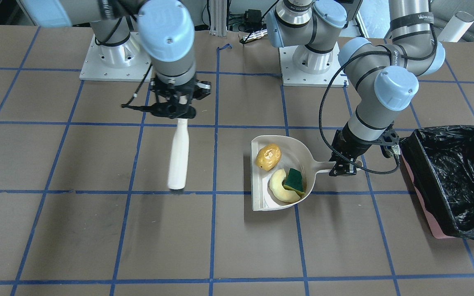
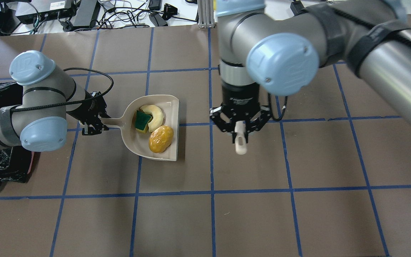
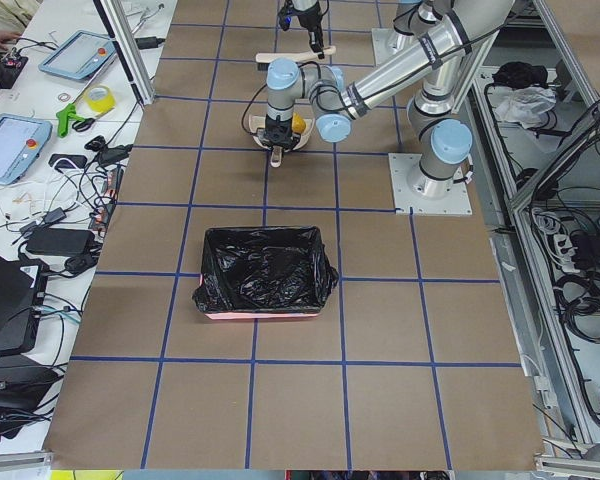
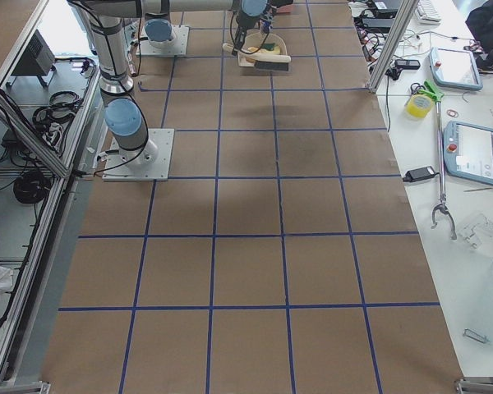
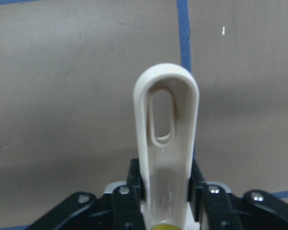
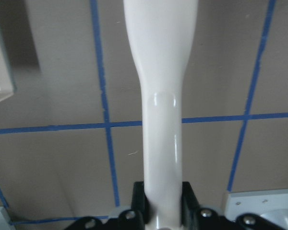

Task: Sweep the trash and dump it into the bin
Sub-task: 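Carry the loaded dustpan over the bin with left gripper while right withdraws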

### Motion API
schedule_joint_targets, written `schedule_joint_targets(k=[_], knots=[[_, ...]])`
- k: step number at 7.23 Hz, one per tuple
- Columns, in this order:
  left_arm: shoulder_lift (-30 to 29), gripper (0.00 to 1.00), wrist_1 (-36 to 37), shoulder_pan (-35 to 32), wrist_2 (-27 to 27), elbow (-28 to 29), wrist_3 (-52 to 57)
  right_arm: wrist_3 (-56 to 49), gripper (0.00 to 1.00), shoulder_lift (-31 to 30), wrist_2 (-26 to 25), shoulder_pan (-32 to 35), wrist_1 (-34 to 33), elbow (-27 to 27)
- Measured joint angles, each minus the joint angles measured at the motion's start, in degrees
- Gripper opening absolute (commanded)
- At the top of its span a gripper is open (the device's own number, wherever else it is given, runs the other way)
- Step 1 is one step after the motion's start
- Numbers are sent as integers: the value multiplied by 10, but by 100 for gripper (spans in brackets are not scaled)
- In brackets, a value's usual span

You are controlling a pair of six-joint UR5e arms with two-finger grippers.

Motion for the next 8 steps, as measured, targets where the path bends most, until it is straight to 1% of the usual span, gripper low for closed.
schedule_joint_targets(k=[1,2,3,4,5,7,8], knots=[[1,0,-30,9,-30,24,-6,-61,1,-6,-20,-54,10,0],[1,0,-75,27,-61,59,-6,-120,1,-4,-40,-105,9,0],[-1,0,-126,50,-88,101,-2,-156,1,10,-58,-155,0,-2],[-5,0,-165,71,-106,139,10,-182,0,38,-76,-194,-30,-6],[-11,0,-184,93,-114,166,35,-212,0,68,-95,-221,-73,-8],[-21,0,-197,154,-118,190,113,-275,0,111,-113,-271,-143,-9],[-26,0,-199,185,-118,194,159,-301,0,128,-116,-293,-166,-8]])
